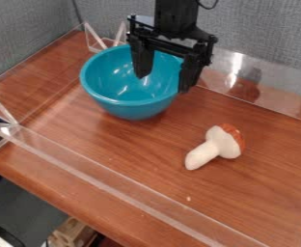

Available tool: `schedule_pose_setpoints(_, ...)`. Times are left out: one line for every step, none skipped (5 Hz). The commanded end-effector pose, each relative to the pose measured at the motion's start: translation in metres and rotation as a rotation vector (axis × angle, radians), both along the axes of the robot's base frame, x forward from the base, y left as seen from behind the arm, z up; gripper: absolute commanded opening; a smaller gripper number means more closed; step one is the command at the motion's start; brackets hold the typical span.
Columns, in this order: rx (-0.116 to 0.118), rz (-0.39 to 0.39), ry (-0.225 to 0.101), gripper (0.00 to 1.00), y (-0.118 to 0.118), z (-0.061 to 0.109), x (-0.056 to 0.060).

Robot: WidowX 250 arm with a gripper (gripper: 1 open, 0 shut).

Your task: Put the mushroom in the blue bowl

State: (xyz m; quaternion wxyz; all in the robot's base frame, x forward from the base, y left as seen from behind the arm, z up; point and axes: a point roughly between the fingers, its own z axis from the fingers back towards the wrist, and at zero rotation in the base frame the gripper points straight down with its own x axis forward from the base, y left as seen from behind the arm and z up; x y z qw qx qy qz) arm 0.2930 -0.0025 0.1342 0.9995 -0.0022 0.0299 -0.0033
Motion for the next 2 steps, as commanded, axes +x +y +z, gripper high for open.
schedule_pose_setpoints(0.005, -0.018, 0.008, 1.0, -0.0012, -0.0064, -0.0016)
schedule_pose_setpoints(0.003, -0.088, 0.002, 1.0, -0.0072, -0.0098, -0.0082)
